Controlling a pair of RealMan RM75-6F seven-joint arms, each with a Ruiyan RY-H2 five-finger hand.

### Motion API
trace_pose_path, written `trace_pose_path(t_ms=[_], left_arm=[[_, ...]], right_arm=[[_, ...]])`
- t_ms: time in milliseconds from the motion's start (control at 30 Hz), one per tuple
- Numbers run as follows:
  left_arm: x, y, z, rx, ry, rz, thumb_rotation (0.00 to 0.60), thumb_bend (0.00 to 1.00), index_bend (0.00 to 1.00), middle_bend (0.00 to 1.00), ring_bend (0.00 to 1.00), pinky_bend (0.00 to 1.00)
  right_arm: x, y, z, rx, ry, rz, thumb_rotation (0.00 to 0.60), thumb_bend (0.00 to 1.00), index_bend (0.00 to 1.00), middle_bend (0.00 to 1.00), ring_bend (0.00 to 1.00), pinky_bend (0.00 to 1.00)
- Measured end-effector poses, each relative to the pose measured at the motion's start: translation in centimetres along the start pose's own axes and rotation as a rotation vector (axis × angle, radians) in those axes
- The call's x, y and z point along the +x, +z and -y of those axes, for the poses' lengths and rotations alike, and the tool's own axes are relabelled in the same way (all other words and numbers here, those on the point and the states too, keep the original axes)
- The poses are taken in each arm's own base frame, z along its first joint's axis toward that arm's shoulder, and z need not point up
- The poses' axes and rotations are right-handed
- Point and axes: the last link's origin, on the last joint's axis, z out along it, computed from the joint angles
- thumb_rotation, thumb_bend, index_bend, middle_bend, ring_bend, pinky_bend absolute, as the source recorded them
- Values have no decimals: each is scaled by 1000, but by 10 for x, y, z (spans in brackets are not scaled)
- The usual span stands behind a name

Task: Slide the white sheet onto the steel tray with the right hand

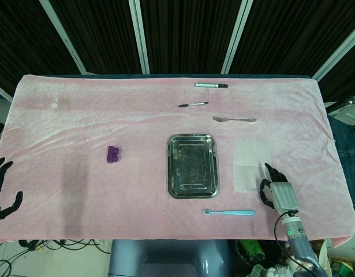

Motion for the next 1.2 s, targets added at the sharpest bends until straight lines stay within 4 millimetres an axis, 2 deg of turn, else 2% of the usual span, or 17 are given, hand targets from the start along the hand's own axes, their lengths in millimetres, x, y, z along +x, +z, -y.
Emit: trace_pose_path(t_ms=[900, 1200], left_arm=[[-1, -1, -2, -7, 5, 4, 600, 407, 119, 27, 0, 27], [-1, -2, -3, -6, 3, 5, 600, 407, 119, 27, 0, 27]], right_arm=[[3, 1, 1, -1, 6, -4, 600, 405, 625, 40, 104, 179], [9, 7, 6, -8, 127, 4, 600, 406, 649, 40, 104, 179]])
